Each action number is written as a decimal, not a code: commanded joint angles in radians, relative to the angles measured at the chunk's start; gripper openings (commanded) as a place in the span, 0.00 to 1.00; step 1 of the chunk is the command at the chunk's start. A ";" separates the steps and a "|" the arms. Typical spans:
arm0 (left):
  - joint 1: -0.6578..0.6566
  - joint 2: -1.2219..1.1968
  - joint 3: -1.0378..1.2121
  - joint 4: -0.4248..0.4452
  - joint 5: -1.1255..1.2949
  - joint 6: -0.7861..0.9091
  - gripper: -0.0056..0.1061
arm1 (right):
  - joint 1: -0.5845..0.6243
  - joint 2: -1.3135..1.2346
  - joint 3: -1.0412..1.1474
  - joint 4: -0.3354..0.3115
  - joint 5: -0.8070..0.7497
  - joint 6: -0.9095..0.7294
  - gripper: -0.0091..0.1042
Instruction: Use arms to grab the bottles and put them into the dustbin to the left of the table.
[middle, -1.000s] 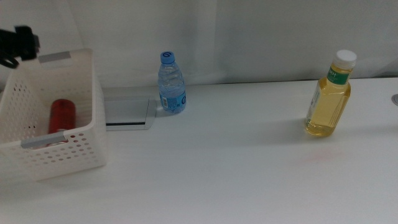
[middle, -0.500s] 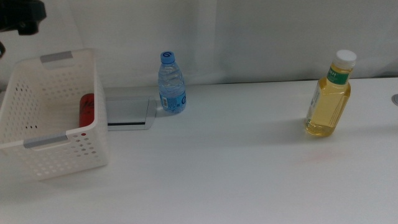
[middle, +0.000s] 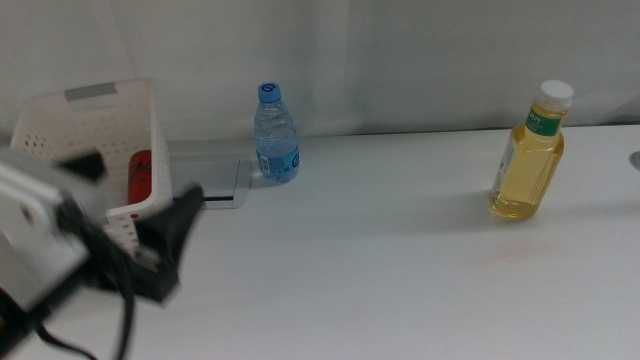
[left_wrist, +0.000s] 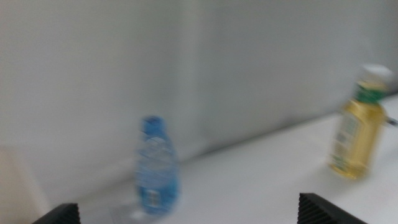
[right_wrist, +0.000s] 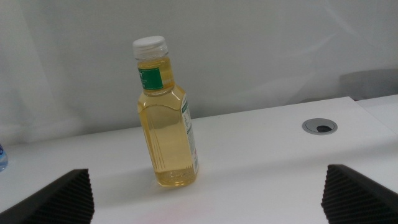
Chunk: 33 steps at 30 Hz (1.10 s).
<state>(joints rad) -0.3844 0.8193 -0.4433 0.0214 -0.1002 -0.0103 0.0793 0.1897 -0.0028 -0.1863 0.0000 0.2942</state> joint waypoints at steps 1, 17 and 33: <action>-0.062 0.000 0.104 -0.010 -0.162 -0.016 0.86 | -0.008 0.002 0.035 -0.001 -0.011 -0.006 0.99; -0.109 0.525 0.186 -0.012 -0.600 -0.146 0.86 | -0.008 0.002 0.035 -0.001 -0.007 -0.006 0.99; -0.116 0.996 -0.200 -0.124 -0.642 -0.123 0.86 | -0.008 0.002 0.035 -0.001 -0.007 -0.006 0.99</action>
<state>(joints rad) -0.4905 1.7883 -0.6059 -0.0582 -0.7211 -0.1423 0.0793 0.1897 -0.0028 -0.1863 0.0000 0.2942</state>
